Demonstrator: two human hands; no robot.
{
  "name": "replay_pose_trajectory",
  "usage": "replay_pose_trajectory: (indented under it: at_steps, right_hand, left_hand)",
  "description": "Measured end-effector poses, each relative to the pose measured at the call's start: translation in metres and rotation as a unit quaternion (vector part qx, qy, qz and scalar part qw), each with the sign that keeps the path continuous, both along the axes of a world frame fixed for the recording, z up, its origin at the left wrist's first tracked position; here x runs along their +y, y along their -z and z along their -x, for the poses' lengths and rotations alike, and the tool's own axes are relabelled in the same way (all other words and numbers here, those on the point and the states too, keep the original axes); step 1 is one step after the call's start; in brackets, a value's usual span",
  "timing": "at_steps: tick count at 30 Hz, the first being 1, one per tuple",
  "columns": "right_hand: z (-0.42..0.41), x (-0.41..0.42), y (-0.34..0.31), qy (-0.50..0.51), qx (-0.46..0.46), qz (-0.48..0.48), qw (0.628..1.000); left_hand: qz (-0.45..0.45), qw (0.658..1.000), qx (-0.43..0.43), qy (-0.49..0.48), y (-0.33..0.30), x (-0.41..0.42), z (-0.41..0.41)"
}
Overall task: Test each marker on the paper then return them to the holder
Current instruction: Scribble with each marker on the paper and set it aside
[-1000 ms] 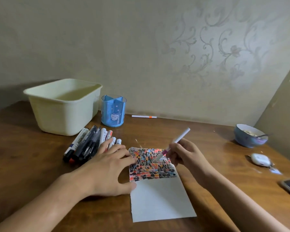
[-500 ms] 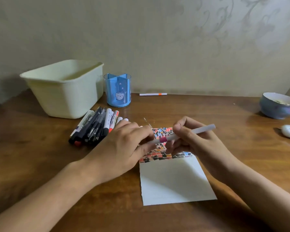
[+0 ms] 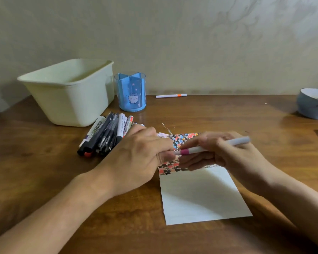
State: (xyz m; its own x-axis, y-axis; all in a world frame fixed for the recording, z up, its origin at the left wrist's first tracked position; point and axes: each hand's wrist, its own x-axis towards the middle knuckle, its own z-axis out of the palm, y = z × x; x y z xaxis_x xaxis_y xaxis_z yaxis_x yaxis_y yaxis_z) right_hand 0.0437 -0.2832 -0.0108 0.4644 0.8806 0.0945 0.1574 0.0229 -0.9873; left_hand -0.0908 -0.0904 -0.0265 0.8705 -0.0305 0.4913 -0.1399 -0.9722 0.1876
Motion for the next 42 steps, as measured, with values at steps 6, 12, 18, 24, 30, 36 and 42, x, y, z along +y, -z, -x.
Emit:
replay_pose_trajectory:
  at_steps: [6, 12, 18, 24, 30, 36, 42]
  right_hand:
    - [-0.021, -0.012, -0.008, 0.04, -0.004, -0.019, 0.999]
    - [-0.012, -0.004, 0.007, 0.021, -0.057, 0.033, 0.998]
    - [-0.012, -0.001, 0.01, 0.074, -0.126, 0.028, 0.989]
    - [0.003, 0.004, 0.021, 0.059, -0.189, 0.022, 0.98]
    - [0.01, 0.007, 0.025, 0.067, -0.201, 0.025, 0.977]
    - [0.014, 0.008, 0.027, 0.078, -0.207, 0.034, 0.975]
    - [0.015, 0.009, 0.027, 0.089, -0.221, 0.039, 0.97]
  left_hand:
    - [0.142, 0.988, -0.026, -0.052, -0.021, 0.026, 0.007]
    - [0.033, 0.997, 0.053, -0.048, -0.008, 0.018, 0.002]
    - [-0.041, 0.979, 0.189, -0.059, -0.008, 0.01, 0.005]
    - [-0.116, 0.959, 0.242, -0.088, -0.006, 0.003, 0.006]
    - [-0.109, 0.962, 0.238, -0.078, -0.004, -0.002, 0.006]
    - [-0.095, 0.963, 0.24, -0.075, -0.004, -0.001, 0.006]
    - [-0.1, 0.965, 0.232, -0.074, -0.003, -0.002, 0.006]
